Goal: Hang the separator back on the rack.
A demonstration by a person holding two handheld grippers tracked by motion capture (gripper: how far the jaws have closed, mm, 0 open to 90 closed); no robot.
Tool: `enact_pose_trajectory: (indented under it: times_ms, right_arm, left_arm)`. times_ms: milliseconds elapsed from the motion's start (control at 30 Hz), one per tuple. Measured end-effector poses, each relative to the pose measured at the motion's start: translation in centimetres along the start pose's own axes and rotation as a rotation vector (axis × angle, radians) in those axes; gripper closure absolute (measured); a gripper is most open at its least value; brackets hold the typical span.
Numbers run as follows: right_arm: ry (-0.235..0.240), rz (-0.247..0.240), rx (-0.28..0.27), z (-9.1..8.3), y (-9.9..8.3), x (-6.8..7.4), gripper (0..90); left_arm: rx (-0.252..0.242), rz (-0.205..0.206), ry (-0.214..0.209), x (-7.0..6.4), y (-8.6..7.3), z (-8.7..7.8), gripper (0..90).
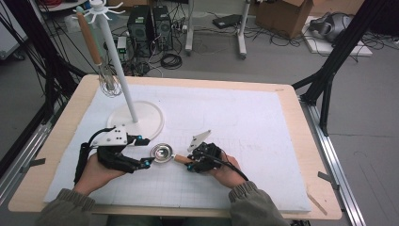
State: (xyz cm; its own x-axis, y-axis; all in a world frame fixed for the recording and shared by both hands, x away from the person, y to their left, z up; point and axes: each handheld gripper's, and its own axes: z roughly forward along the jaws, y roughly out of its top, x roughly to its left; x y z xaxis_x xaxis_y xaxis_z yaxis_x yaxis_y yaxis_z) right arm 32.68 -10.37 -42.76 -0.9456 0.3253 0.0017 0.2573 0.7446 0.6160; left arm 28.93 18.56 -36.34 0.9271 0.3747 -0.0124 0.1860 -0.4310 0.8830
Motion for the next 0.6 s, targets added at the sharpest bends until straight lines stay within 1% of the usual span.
enact_pose_trajectory:
  times_ms: [67,133,167,200,233,267,300,367,433,467,500,533,600]
  right_arm:
    - [-0.007,-0.01,-0.014,-0.4,0.3,0.3,67.1]
    - [-0.004,-0.024,-0.022,-0.7,0.6,0.6,67.1]
    - [0.005,-0.026,-0.024,-0.9,0.8,0.8,67.2]
    - [0.008,-0.049,-0.025,-0.9,1.0,0.9,67.1]
    - [0.004,-0.055,-0.019,-1.0,1.1,1.2,67.2]
    - [0.015,-0.058,-0.018,-1.0,1.2,1.3,67.2]
    - [0.014,-0.067,-0.018,-1.0,1.3,1.4,67.2]
    - [0.011,-0.07,-0.024,-1.0,1.3,1.4,67.2]
    - [0.025,-0.056,-0.034,-1.1,1.3,1.4,67.3]
    - [0.022,-0.064,-0.04,-1.2,1.3,1.3,67.3]
    - [0.031,-0.061,-0.038,-1.2,1.3,1.4,67.3]
    - [0.023,-0.062,-0.042,-1.2,1.3,1.4,67.3]
    - [0.04,-0.056,-0.045,-1.2,1.3,1.3,67.3]
  left_arm:
    - [0.011,0.009,-0.016,-0.1,0.2,0.6,33.8]
    - [0.023,0.015,-0.029,-0.1,0.4,1.1,33.9]
    - [0.03,0.02,-0.033,-0.1,0.5,1.3,33.9]
    - [0.033,0.024,-0.038,-0.2,0.6,1.6,34.0]
    - [0.036,0.024,-0.04,-0.2,0.6,1.8,34.0]
    - [0.043,0.027,-0.044,-0.2,0.6,2.0,34.0]
    - [0.047,0.026,-0.046,-0.2,0.6,2.1,34.0]
    - [0.05,0.029,-0.052,-0.3,0.6,2.3,34.0]
    - [0.052,0.033,-0.059,-0.3,0.5,2.4,34.0]
    - [0.054,0.032,-0.058,-0.3,0.5,2.5,34.2]
    - [0.056,0.033,-0.059,-0.3,0.5,2.5,34.4]
    - [0.056,0.028,-0.059,-0.2,0.5,2.6,34.4]
    - [0.058,0.028,-0.06,-0.2,0.4,2.7,34.4]
